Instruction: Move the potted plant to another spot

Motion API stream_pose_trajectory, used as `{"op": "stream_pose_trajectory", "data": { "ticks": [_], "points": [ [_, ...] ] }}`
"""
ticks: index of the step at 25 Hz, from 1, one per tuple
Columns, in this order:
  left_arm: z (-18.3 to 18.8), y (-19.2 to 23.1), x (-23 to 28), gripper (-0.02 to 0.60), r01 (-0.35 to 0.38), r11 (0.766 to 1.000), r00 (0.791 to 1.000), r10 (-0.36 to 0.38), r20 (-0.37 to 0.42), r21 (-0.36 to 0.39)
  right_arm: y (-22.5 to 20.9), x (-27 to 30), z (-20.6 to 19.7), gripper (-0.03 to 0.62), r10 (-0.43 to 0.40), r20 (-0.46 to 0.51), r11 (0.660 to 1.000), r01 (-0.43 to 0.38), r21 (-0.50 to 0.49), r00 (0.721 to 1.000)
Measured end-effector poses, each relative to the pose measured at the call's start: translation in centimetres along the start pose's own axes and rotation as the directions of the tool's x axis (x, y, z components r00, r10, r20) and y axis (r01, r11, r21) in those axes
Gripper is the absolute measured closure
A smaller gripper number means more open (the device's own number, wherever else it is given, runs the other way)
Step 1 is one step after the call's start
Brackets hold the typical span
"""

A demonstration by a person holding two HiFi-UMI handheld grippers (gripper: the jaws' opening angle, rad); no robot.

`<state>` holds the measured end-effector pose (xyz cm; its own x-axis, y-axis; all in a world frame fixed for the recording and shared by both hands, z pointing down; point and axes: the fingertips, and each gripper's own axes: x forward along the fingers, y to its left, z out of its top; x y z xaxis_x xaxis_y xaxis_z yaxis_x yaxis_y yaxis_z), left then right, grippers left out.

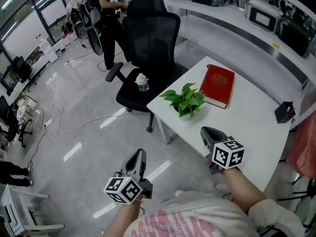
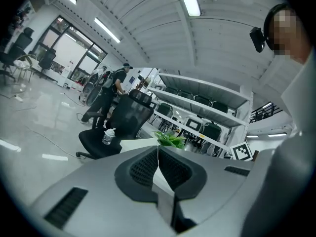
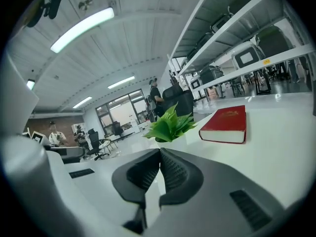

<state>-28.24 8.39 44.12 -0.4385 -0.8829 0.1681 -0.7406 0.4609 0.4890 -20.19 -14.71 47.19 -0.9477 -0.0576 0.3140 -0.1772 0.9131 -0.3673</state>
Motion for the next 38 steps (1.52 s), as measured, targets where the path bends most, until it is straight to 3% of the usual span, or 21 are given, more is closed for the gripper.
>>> {"op": "stream_pose_trajectory", "data": {
  "ticks": [5, 7, 11, 16, 22, 25, 30, 38],
  "points": [
    [-1.8, 0.3, 1.7, 0.557, 0.017, 0.999, 0.999, -0.018, -0.032, -0.035, -1.8, 2.4, -1.4, 0.58, -0.03, -0.038, 0.999, 0.029, -0.032, 0.999],
    [-2.2, 0.4, 2.3, 0.557, 0.024, 0.999, 0.999, -0.025, -0.035, -0.038, -2.4, 3.3, -1.8, 0.533, -0.031, -0.05, 0.999, 0.029, -0.031, 0.998],
    [-3.0, 1.3, 3.4, 0.557, 0.001, 1.0, 0.997, -0.002, -0.079, -0.012, -2.8, 4.7, -2.4, 0.515, -0.015, -0.048, 0.999, 0.013, -0.031, 0.999],
    [-3.6, 1.8, 3.7, 0.557, -0.017, 1.0, 0.994, 0.016, -0.11, -0.006, -2.8, 6.5, -2.5, 0.441, 0.027, -0.048, 0.997, -0.03, -0.065, 0.998],
    [-4.3, 3.8, 1.6, 0.557, -0.084, 0.996, 0.99, 0.08, -0.113, -0.037, -2.4, 9.0, -2.9, 0.238, 0.062, -0.073, 0.99, -0.07, -0.125, 0.995],
    [-4.6, 5.1, 0.9, 0.557, -0.128, 0.988, 0.988, 0.121, -0.096, -0.081, -2.6, 10.0, -2.8, 0.211, 0.049, -0.083, 0.989, -0.06, -0.134, 0.995],
    [-5.4, 6.9, 0.3, 0.557, -0.185, 0.97, 0.982, 0.174, -0.076, -0.16, -4.1, 11.4, -2.5, 0.087, -0.035, -0.065, 0.991, 0.026, -0.133, 0.997],
    [-5.8, 8.2, -0.1, 0.557, -0.221, 0.955, 0.975, 0.213, -0.058, -0.197, -4.1, 14.1, -1.1, 0.014, -0.052, 0.009, 0.985, 0.053, -0.164, 0.999]
  ]
}}
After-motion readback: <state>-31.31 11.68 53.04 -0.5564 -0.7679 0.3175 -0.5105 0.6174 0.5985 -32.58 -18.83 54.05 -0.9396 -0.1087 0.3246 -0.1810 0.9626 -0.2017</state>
